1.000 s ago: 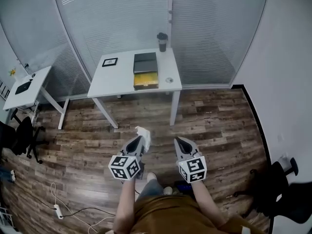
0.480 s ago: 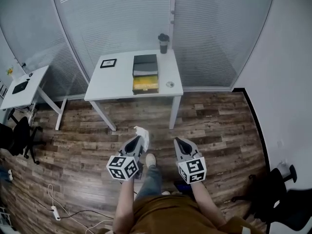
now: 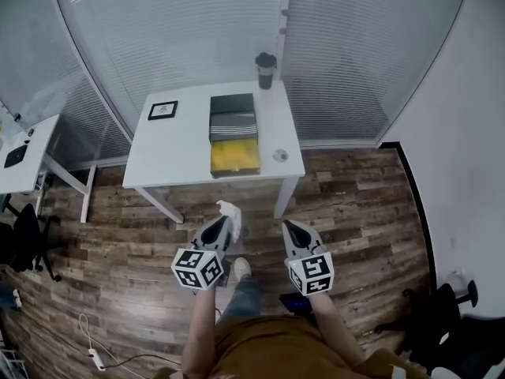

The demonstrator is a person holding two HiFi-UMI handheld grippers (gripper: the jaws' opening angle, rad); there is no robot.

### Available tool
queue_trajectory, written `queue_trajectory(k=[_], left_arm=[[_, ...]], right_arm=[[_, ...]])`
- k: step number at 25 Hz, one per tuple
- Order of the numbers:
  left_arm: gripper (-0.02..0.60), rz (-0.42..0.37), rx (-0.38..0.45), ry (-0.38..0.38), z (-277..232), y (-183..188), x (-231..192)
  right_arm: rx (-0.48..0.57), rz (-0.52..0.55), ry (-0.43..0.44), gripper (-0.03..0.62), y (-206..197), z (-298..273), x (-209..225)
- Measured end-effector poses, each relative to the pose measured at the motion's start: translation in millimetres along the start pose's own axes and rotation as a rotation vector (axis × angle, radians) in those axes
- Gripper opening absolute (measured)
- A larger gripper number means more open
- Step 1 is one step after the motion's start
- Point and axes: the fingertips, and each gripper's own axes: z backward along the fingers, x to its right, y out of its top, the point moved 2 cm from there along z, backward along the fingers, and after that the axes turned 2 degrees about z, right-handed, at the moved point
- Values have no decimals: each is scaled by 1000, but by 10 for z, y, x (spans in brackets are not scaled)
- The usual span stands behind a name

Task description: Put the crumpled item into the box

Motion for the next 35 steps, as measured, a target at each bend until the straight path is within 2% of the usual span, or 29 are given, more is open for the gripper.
queue_trajectory(k=[6,13,23,35], left_arm=[[28,14,-17,-9,-713,466,-696],[28,6,-28,-36,-1269,812,-1159],[28,-3,-50,-54,-1515,919,-1298],[28,-57,-43,-43,-1746,1116,-1434]], right_arm=[[-12,0,-35,12,284,-906,331],[-25,-10,-80,12,411,-1537,596],[-23,-25,-101,12,477,-1827,754],[31,-18,-57,12,596,-2275,827]])
